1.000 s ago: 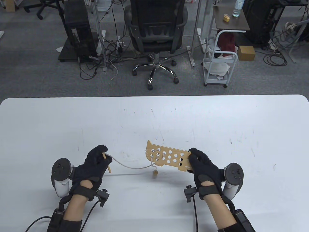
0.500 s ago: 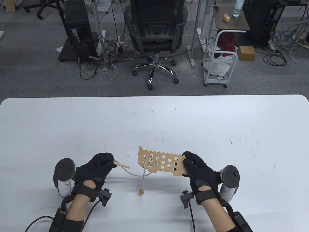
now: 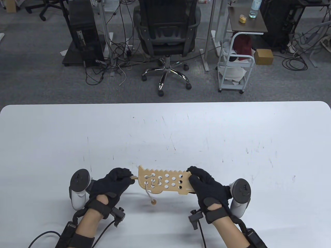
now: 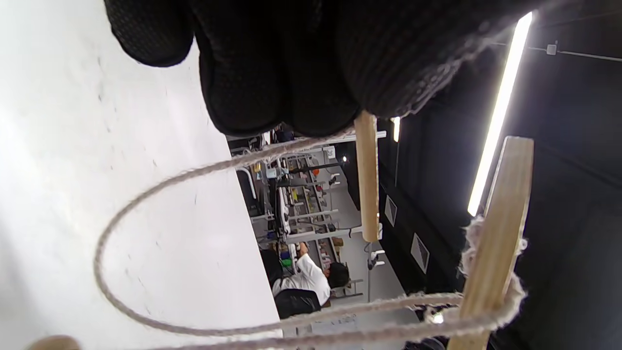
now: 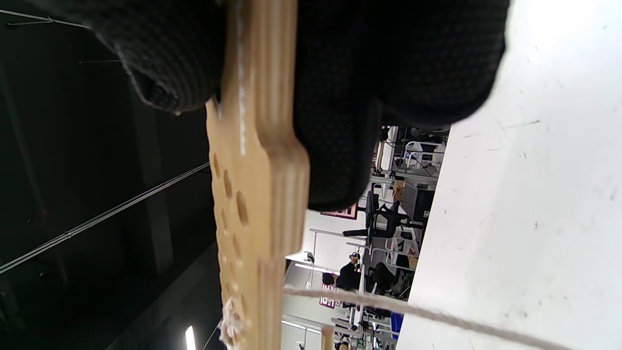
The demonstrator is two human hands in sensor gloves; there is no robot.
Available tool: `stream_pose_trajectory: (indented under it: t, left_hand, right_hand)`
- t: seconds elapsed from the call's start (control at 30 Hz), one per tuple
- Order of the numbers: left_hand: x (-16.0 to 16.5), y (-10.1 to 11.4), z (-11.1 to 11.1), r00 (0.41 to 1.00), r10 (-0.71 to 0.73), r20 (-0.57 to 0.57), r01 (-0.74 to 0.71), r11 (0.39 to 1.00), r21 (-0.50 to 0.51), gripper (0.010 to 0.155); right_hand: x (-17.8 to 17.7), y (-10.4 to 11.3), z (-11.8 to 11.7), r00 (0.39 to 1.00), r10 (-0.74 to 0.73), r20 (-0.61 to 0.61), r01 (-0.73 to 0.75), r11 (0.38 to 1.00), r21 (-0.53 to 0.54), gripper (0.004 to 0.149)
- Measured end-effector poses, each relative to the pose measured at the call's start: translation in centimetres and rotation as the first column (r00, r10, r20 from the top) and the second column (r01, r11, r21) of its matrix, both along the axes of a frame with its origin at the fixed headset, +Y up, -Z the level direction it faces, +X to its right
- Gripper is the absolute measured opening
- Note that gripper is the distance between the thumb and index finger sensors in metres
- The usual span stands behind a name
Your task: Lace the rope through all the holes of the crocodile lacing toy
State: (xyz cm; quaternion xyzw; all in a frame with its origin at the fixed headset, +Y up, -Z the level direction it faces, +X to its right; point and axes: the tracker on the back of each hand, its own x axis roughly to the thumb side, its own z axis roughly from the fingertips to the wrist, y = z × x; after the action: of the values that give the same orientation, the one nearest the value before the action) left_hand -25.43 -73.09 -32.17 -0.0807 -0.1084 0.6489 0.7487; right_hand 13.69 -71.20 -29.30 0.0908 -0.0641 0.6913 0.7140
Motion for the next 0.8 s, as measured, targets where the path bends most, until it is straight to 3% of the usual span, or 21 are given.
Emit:
stream_pose_trajectory:
  t: [0.4, 0.8]
  left_hand:
    - [2.4, -0.6, 0.3, 0.962, 0.201, 0.183, -0.191, 0.979, -0.071, 0.042]
    - [3.7, -0.5, 0.7, 0.922, 0.26, 0.285, -0.24, 0.965, -0.105, 0.043]
  right_hand:
    - [-1.4, 0.1, 0.7, 0.996, -0.035, -0.083, 0.036, 0.999, 0.003, 0.047]
    - [-2.5, 0.2, 1.2, 0.988, -0.043, -0.151, 0.048, 0.998, 0.032, 0.047]
